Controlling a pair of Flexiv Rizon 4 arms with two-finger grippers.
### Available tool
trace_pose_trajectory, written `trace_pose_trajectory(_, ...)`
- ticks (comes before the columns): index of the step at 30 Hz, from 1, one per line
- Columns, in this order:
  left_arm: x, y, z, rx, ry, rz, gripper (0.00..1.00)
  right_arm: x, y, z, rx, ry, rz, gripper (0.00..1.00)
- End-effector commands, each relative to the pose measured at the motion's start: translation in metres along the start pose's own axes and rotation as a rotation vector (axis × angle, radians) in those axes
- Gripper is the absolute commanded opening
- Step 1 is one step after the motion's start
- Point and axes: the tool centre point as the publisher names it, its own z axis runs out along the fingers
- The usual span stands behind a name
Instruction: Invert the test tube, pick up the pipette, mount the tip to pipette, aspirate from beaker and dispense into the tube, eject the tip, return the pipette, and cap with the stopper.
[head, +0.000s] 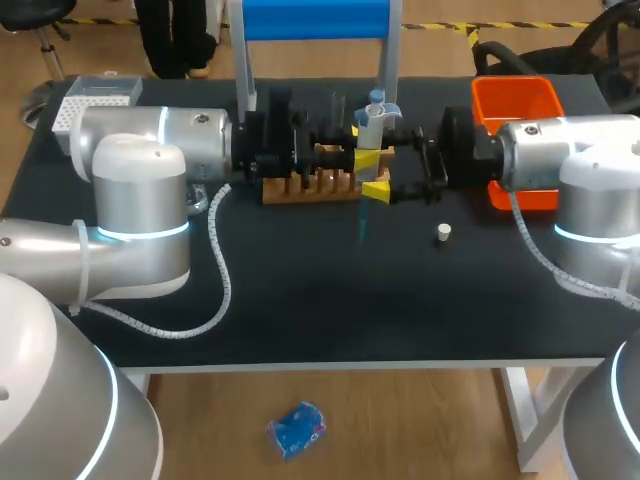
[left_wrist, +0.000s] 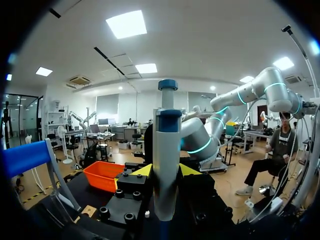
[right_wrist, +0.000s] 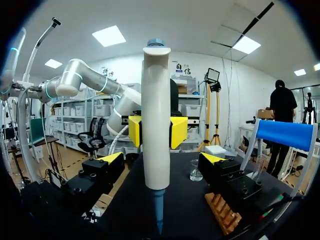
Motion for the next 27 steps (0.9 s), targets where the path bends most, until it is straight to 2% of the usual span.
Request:
trace_pose_trajectory(1,0.0014,0.0017,0.0029,0.004,-0.004,0.002,0.0,-0.0017,-0.0018,0.0047,-0.006,0.002,0.0,0.96)
trace_pose_trajectory(3,0.0019,0.0029,0.0027,0.003,-0.004,0.0,0.0,-0.0018,-0.0015,0.0056,-0.011,0.004,-0.002,0.9)
trace_pose_trajectory(6,0.0022,0.0038,0.0024,0.004,-0.006,-0.003,0.0,-0.002,-0.0004,0.0065,-0.014,0.003,-0.005,0.86)
trace_pose_trajectory(8,0.0024,0.004,0.0026,0.003,-0.005,-0.005,0.0,-0.0022,0.0006,0.0072,-0.016,0.004,-0.007,0.76)
trace_pose_trajectory(10,0.0025,0.0042,0.0027,0.003,-0.005,-0.005,0.0,-0.0021,0.0015,0.0078,-0.016,0.005,-0.008,0.71)
trace_pose_trajectory(13,0.0026,0.0043,0.0026,0.003,-0.006,-0.005,0.0,-0.0023,0.0025,0.008,-0.018,0.005,-0.01,0.69)
trace_pose_trajectory(14,0.0026,0.0044,0.0025,0.003,-0.007,-0.005,0.0,-0.0025,0.0028,0.0079,-0.018,0.005,-0.01,0.66)
trace_pose_trajectory(20,0.0033,0.0062,0.002,0.0,-0.009,-0.008,0.0,-0.0018,0.0023,0.0079,-0.019,0.008,-0.006,0.63)
trace_pose_trajectory(23,0.0035,0.0066,0.002,0.0,-0.01,-0.009,0.0,-0.0012,0.0016,0.0072,-0.02,0.007,-0.003,0.58)
trace_pose_trajectory(24,0.0036,0.0067,0.002,0.0,-0.011,-0.009,0.0,-0.001,0.0015,0.0069,-0.02,0.007,-0.002,0.51)
trace_pose_trajectory(27,0.0036,0.0068,0.002,0.003,-0.011,-0.006,0.0,-0.0009,0.0013,0.0064,-0.021,0.005,-0.001,0.46)
